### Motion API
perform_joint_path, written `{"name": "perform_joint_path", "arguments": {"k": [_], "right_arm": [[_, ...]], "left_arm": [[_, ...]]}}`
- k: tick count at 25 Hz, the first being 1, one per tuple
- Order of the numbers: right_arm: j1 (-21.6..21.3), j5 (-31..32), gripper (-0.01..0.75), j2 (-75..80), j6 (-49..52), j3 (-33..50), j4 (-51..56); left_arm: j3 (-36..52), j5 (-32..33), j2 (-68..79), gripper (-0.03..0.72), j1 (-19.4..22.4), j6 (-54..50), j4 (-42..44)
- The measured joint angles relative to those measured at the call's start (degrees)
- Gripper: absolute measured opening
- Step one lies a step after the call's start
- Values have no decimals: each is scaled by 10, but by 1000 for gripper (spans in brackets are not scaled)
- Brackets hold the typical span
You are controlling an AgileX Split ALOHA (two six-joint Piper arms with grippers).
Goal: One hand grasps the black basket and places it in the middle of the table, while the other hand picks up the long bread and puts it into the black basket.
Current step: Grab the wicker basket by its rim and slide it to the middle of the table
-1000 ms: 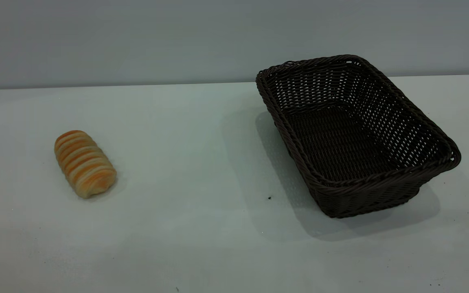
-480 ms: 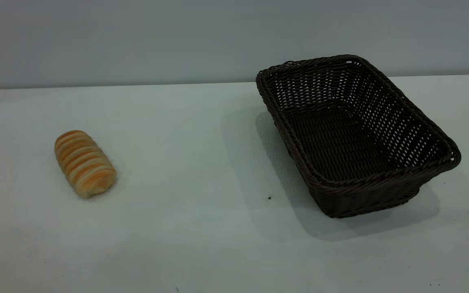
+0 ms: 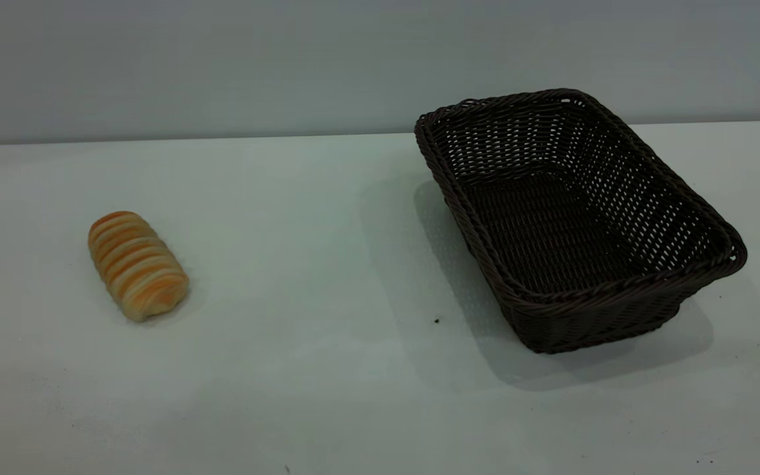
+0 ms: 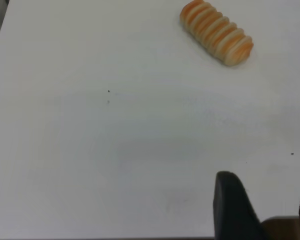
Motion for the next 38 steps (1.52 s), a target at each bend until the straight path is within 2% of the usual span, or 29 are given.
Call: {"name": "perform_joint_path", "arguments": {"k": [4, 7, 15, 23, 26, 32, 38], "right_arm": [[0, 0, 406, 0, 0, 0, 0], [0, -6, 406, 0, 0, -5, 1], [0, -123, 406, 40, -21, -13, 104], [0, -166, 406, 240, -132, -14, 168], [0, -204, 423, 325, -150, -14, 172], [0, -258, 495, 512, -158, -55, 198], [0, -285, 506, 686, -149, -114, 281]], "left_arm": [[0, -1, 0, 358, 0, 0, 4], [-7, -27, 0, 358, 0, 0, 5], [-12, -95, 65, 358, 0, 0, -8], [-53, -141, 209, 358, 0, -1, -9], [-65, -161, 249, 358, 0, -9, -9], [-82, -180, 308, 358, 0, -28, -9], [-86, -194, 325, 358, 0, -29, -9]]}}
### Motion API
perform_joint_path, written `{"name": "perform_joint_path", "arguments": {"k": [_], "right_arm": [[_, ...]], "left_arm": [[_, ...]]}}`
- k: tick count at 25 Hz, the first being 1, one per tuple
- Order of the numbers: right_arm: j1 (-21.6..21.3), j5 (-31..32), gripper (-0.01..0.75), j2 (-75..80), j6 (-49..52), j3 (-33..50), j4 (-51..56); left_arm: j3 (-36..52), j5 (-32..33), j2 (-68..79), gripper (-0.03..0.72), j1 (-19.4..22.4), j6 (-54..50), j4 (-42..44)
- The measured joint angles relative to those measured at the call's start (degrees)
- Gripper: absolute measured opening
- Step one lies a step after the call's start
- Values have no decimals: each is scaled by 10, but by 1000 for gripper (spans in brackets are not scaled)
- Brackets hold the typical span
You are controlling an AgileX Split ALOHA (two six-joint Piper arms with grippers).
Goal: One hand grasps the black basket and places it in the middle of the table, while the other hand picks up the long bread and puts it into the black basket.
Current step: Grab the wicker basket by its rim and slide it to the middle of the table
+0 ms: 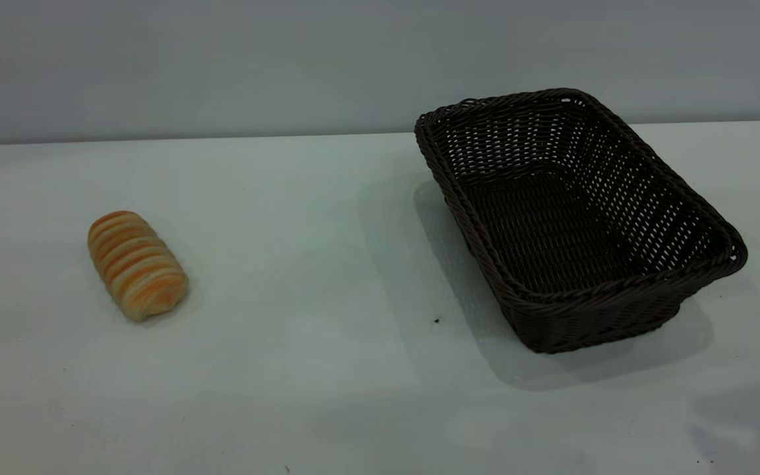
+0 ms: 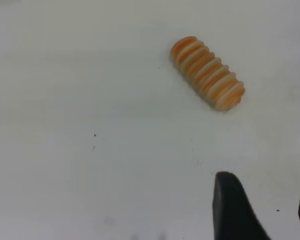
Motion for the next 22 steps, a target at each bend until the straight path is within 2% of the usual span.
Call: {"name": "perform_joint_path", "arguments": {"k": [7, 12, 17, 22], "right_arm": [[0, -27, 506, 121, 37, -1, 86], [0, -83, 506, 212, 61, -5, 188], [0, -127, 506, 293, 47, -5, 331], [0, -148, 507, 341, 14, -6, 422]], "left_arm": [[0, 1, 0, 358, 0, -1, 0], [0, 1, 0, 358, 0, -2, 0], [0, 1, 0, 358, 0, -2, 0], [0, 1, 0, 358, 0, -2, 1]]}}
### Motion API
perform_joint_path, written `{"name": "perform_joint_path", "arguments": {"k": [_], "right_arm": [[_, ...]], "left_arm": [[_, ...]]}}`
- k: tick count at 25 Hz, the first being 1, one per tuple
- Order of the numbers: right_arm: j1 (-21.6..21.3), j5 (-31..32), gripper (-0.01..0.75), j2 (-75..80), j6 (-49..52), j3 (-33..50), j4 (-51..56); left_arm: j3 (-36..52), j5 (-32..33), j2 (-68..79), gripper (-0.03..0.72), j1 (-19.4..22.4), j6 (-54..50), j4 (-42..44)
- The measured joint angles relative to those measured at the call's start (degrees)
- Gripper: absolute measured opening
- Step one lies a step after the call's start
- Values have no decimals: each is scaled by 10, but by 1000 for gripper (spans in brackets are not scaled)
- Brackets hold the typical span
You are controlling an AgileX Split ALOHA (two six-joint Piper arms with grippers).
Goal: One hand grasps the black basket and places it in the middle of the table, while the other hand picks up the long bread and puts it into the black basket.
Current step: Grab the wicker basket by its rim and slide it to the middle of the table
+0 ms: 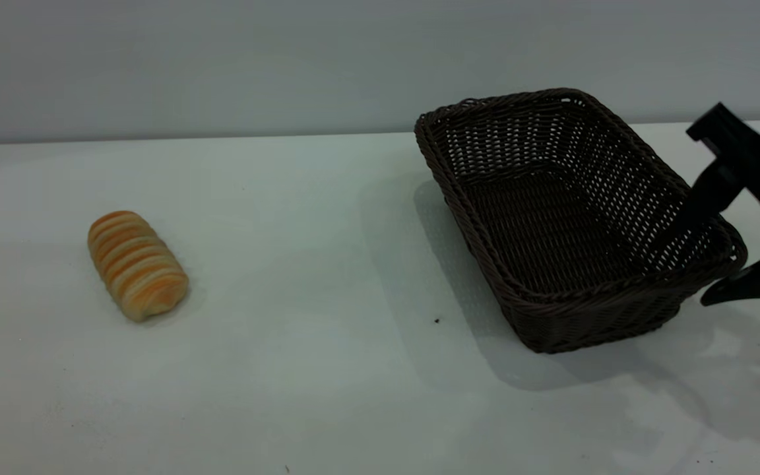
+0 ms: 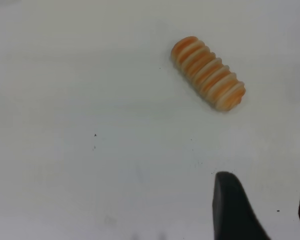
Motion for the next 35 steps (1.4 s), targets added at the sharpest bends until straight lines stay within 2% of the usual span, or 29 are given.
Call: {"name": "perform_joint_path", "arguments": {"k": [10, 16, 18, 20, 21, 22, 31, 35], "right_arm": [[0, -54, 507, 57, -57, -9, 126], [0, -62, 486, 136, -74, -67, 157], [0, -62, 415, 151, -76, -77, 158], [0, -62, 291, 154, -76, -78, 155], [0, -62, 206, 155, -77, -78, 152], [0, -62, 163, 155, -74, -78, 154], [0, -50, 164, 91, -89, -83, 43], [-1, 11, 164, 94, -75, -131, -72]], "left_arm": [[0, 0, 0, 358, 0, 0, 0], [0, 0, 0, 358, 0, 0, 0], [0, 0, 0, 358, 0, 0, 0], [0, 0, 0, 358, 0, 0, 0], [0, 0, 0, 358, 0, 0, 0], [0, 0, 0, 358, 0, 0, 0], [0, 1, 0, 358, 0, 1, 0], [0, 7, 0, 358, 0, 0, 0]]}}
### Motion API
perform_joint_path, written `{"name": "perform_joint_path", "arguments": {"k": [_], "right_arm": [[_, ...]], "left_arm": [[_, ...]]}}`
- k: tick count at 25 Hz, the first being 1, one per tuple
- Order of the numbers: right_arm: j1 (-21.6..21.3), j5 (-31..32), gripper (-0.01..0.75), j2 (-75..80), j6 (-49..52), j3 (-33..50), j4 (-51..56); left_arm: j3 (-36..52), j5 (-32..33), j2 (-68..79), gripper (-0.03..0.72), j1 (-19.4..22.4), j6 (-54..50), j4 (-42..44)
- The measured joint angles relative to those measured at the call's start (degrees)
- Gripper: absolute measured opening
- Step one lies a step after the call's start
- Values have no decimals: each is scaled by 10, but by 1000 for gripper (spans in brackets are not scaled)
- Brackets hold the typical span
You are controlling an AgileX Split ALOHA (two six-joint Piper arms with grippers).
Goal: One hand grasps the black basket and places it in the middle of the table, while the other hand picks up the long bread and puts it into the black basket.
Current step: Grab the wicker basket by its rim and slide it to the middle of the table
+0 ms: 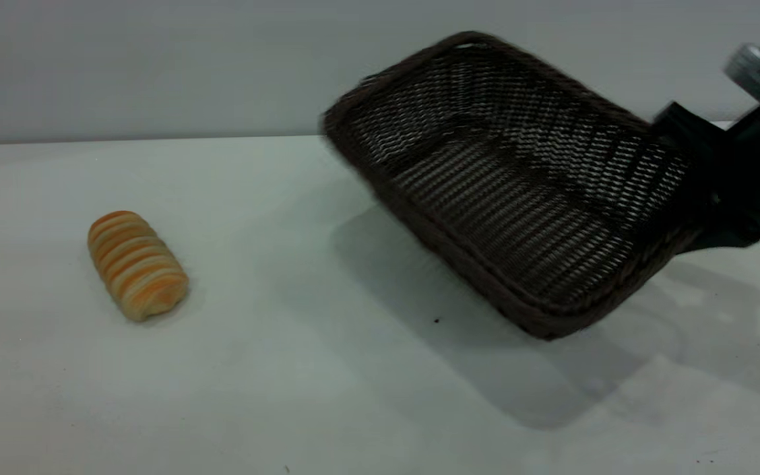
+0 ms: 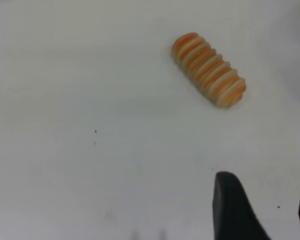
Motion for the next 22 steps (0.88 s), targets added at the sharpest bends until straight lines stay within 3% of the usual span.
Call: {"name": "perform_joint_path", "arguments": {"k": [6, 10, 17, 22], "right_arm": [[11, 165, 164, 50, 73, -141, -218], [40, 235, 164, 94, 127, -241, -333], [103, 299, 164, 176, 153, -386, -388], [119, 315, 163, 225, 149, -429, -389]], "left_arm": [[0, 2, 0, 358, 0, 0, 0], [0, 2, 0, 358, 0, 0, 0], [0, 2, 0, 358, 0, 0, 0], [0, 3, 0, 358, 0, 0, 0]]}}
